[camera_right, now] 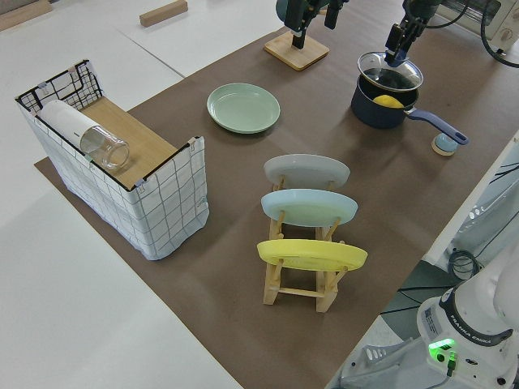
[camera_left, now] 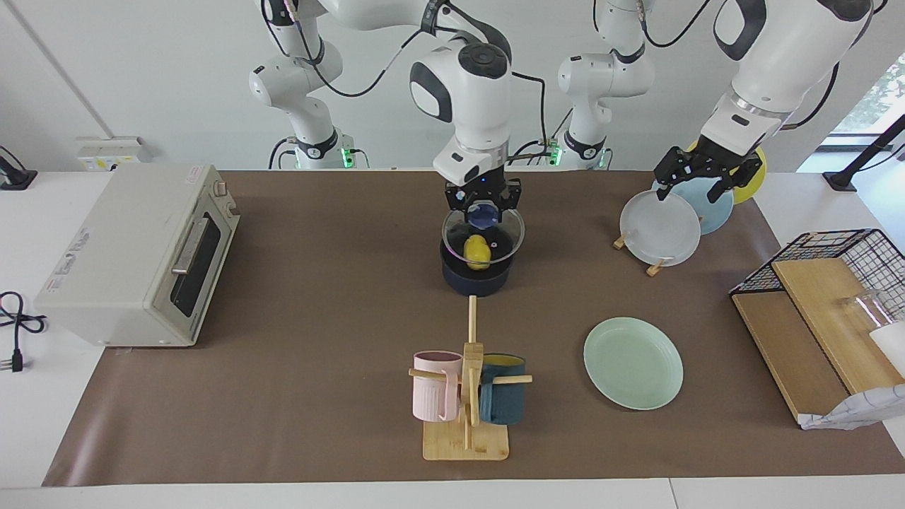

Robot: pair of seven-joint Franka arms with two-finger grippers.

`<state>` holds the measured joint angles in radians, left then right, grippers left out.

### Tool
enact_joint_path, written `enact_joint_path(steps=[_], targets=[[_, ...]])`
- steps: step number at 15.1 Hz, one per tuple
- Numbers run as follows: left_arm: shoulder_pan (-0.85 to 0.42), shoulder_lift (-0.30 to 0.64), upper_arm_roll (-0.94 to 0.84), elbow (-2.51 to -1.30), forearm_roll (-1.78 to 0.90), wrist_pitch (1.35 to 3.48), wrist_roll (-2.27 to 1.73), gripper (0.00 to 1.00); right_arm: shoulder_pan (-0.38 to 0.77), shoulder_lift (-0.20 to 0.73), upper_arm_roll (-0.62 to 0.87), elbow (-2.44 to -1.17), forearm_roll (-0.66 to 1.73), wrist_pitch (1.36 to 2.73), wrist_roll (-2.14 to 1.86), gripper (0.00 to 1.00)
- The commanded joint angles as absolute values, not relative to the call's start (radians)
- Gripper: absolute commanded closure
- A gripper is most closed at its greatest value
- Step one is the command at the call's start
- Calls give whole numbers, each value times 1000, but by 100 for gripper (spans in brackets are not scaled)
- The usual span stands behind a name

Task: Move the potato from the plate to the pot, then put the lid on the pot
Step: 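Withdraw the left gripper while the right gripper carries the lid toward the saucepan, then lower the glass lid onto the saucepan with the right gripper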

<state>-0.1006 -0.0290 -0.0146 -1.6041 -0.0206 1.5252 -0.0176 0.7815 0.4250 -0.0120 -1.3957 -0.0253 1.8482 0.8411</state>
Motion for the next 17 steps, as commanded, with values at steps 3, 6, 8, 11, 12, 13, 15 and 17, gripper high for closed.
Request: enact_joint_path(steps=[3,6,8,11,12,13,15,17], targets=[[-110,-43,-11,-1628,3,1526,-35,0,741,430,-14,-1388,-43,1816,790,100],[-112,-23,-9,-1585,-9,1543,-43,0,749,431,-12,-1417,-48,1816,787,100],[-115,-17,-8,-1582,-5,1543,-43,0,749,431,-12,-1431,-48,1816,785,100],[-115,-20,-8,-1583,-5,1546,-35,0,749,430,-12,-1440,-46,1815,770,100],[-115,-24,-9,-1588,-5,1542,-40,0,747,430,-12,-1443,-46,1812,769,100],[-114,-26,-9,-1592,-5,1536,-41,0,747,426,-12,-1454,-46,1812,769,100],[-114,-29,-9,-1601,-5,1539,-43,0,749,417,-12,-1480,-44,1816,770,100],[-110,-34,-9,-1603,-5,1529,-43,0,750,411,-12,-1499,-41,1824,770,100]])
